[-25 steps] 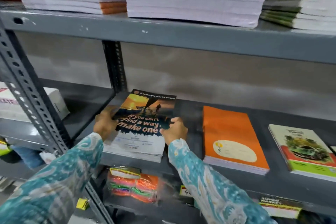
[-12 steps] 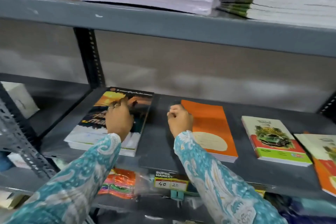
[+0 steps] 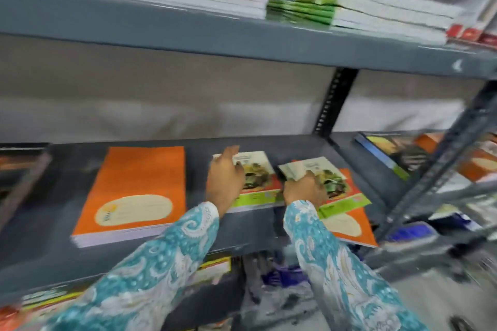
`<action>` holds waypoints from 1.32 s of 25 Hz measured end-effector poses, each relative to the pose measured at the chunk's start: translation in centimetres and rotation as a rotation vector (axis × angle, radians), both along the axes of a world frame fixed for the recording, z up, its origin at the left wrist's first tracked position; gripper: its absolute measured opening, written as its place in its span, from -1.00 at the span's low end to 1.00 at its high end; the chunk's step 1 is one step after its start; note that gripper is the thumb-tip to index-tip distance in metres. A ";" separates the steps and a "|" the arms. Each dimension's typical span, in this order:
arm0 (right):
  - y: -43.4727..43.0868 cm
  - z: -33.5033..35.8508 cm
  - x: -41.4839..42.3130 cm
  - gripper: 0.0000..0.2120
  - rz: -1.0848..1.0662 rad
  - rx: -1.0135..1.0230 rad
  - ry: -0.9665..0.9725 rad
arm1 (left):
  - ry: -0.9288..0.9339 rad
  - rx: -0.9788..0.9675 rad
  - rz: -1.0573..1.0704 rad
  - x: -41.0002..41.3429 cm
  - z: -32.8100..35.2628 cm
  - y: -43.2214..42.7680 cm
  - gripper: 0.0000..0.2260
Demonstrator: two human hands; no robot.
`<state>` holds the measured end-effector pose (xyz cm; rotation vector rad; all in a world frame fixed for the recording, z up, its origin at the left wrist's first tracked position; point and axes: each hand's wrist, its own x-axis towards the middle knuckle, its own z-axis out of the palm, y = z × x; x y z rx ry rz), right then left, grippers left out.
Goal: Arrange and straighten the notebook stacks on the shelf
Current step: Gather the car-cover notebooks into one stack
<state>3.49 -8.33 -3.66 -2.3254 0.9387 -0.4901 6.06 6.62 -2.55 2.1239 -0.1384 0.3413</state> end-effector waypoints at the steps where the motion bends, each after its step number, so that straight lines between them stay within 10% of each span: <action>1: -2.7 -0.5 -0.4 -0.59 -0.046 -0.004 0.034 | 0.080 -0.067 -0.088 -0.3 -0.2 -3.2 -0.65; 5: -11.4 -1.6 -0.8 -0.60 -0.003 -0.054 0.180 | 0.427 -0.223 -0.372 -1.7 -2.0 -14.5 -0.74; 15: -18.0 -1.4 0.8 -0.44 0.117 0.027 0.418 | 0.696 -0.380 -0.060 -0.5 -3.1 -21.8 -0.70; 27: -11.2 2.4 1.6 -0.80 0.171 0.189 -0.077 | 0.254 -0.176 0.181 1.1 0.0 -13.5 -0.59; 33: -3.8 0.9 2.5 -0.89 0.389 0.182 0.041 | 0.331 -0.102 0.319 1.9 -1.7 -4.7 -0.52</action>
